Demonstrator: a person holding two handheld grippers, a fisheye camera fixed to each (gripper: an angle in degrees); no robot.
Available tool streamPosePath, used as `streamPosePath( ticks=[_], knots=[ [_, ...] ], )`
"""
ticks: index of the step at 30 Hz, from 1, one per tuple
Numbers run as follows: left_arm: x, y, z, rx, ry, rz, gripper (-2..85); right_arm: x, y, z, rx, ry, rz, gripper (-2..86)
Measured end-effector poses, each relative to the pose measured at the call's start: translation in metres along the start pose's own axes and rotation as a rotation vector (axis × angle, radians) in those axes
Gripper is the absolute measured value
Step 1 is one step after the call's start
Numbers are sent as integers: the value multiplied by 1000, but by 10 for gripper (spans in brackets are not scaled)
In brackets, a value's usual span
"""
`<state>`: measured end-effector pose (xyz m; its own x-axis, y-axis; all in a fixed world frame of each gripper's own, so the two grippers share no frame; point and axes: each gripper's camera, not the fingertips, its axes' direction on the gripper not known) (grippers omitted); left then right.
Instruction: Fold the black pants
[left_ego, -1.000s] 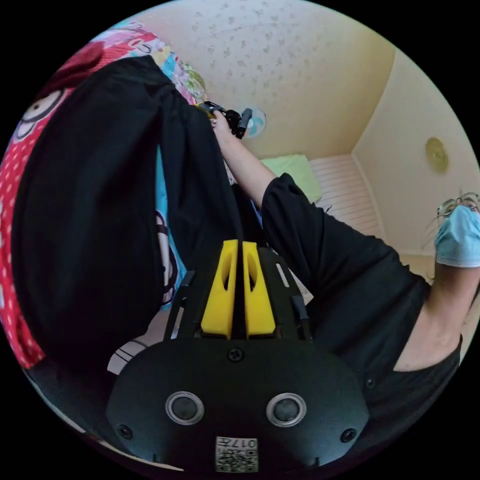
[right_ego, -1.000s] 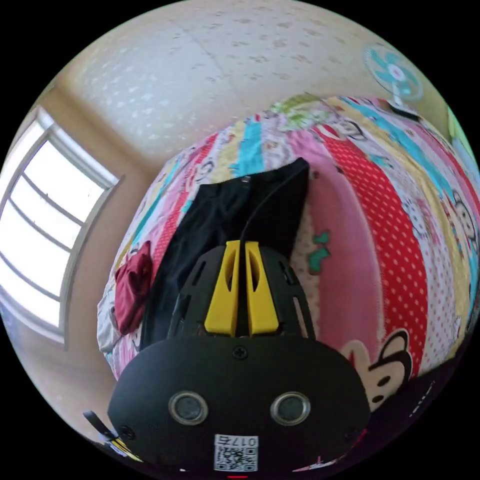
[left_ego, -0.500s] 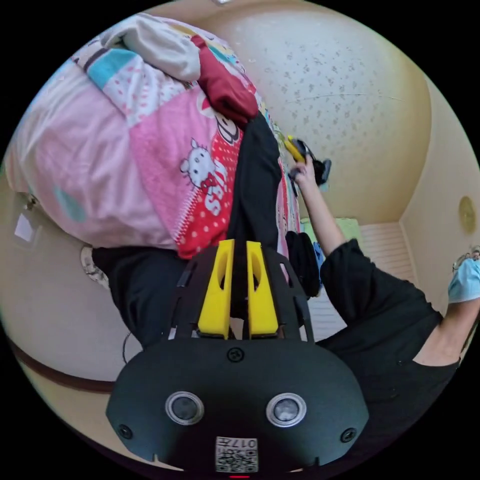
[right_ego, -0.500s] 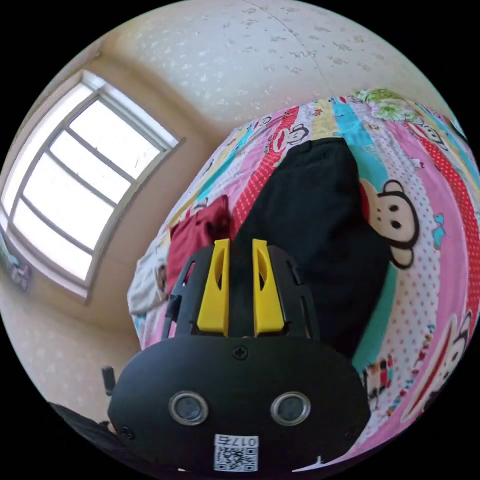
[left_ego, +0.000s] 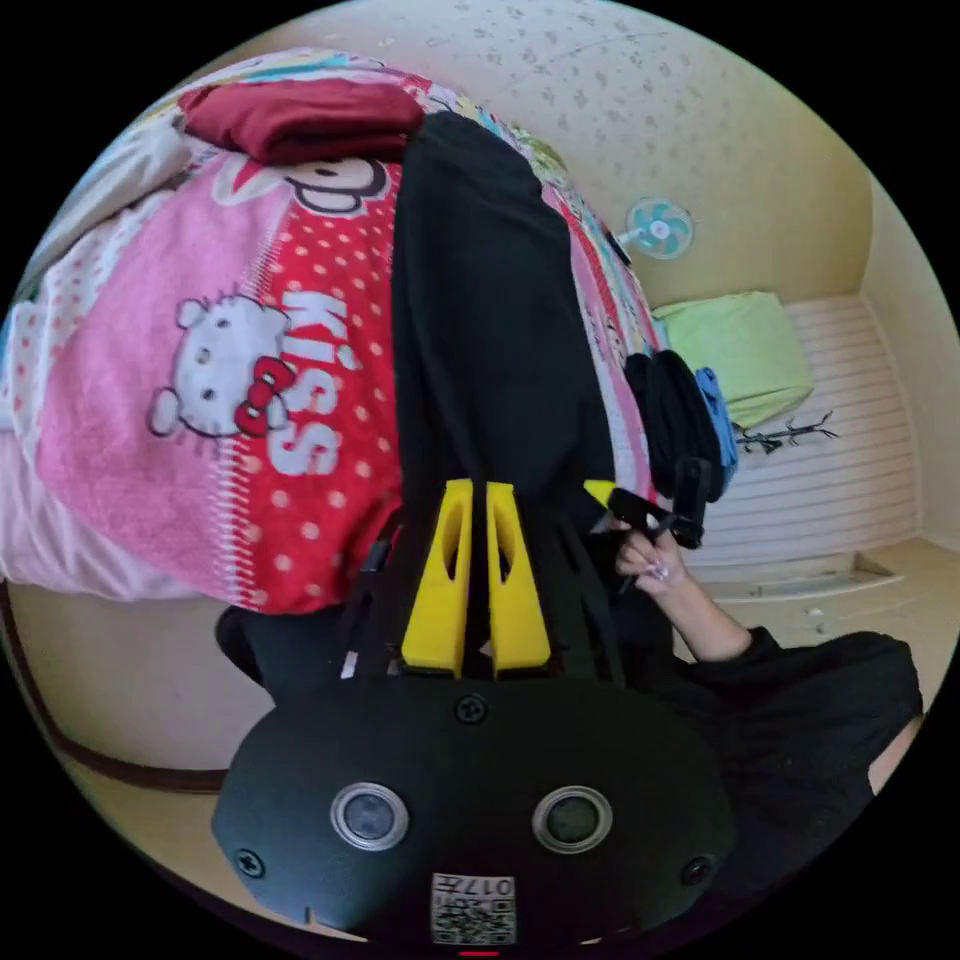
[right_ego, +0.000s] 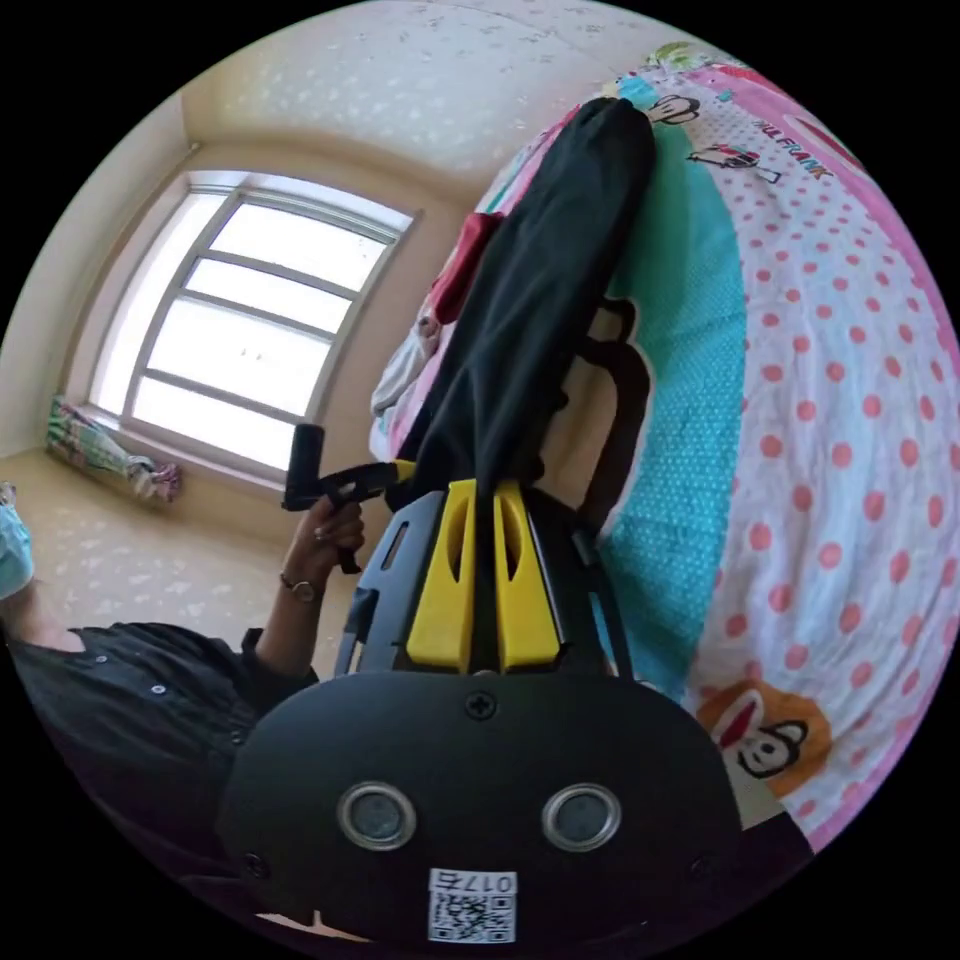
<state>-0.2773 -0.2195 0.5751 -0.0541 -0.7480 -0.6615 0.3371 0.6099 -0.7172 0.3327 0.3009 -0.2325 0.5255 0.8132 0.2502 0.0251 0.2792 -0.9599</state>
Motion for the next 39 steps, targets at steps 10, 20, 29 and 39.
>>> streamPosePath(
  ticks=[10,20,29,39],
  knots=[
    [90,109,78,-308,257,129,82,-85,110,-127,-426,240,-314,51],
    [49,11,44,140,56,28,137,-16,-42,-175,7,255,-65,142],
    [37,3,99,124,212,-96,149,-3,-80,-108,-7,10,92,121],
    [136,68,27,213,447,209,34,-213,-47,-180,46,-107,-325,5]
  ],
)
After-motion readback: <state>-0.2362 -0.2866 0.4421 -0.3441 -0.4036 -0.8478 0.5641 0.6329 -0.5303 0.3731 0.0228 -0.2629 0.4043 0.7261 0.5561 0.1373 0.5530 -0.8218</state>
